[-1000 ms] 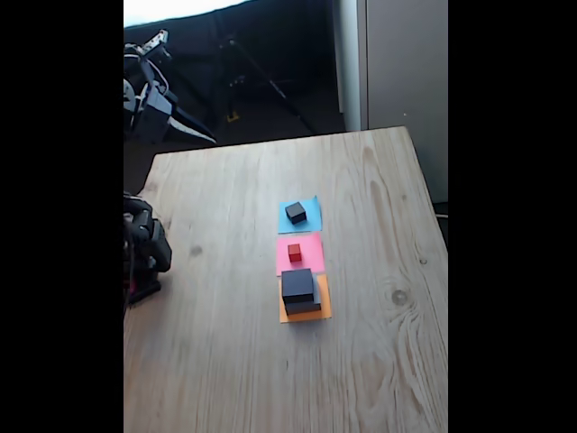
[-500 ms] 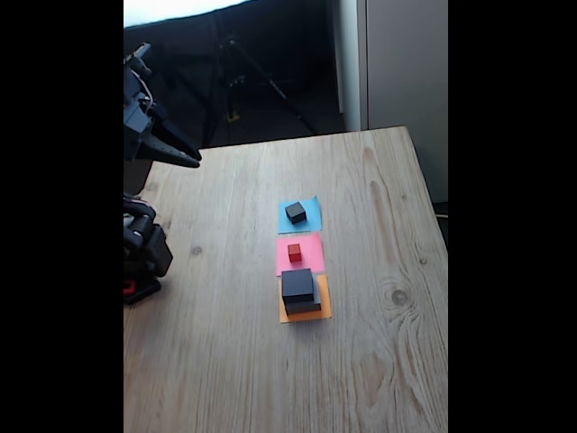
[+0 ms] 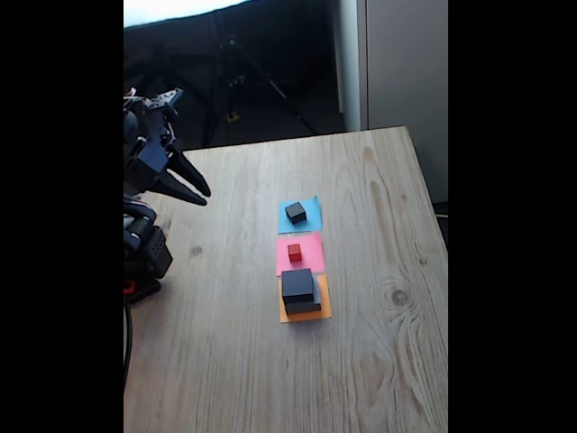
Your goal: Tower of hanoi
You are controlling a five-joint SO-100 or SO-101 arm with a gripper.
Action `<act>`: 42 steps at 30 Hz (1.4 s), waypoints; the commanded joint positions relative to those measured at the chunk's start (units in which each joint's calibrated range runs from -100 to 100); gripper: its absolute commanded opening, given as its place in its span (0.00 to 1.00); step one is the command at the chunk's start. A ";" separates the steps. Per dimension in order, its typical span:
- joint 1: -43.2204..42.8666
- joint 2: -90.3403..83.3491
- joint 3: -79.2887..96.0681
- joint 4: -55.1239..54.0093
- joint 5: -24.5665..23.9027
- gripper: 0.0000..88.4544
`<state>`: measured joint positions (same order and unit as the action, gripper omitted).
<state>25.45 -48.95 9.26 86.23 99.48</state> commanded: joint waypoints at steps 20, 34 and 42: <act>6.52 2.62 46.92 -59.40 0.52 0.55; -1.51 -0.40 50.65 -58.67 0.52 0.56; -9.03 -0.33 55.92 -60.05 0.52 0.55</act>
<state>19.05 -47.33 63.84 28.26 99.48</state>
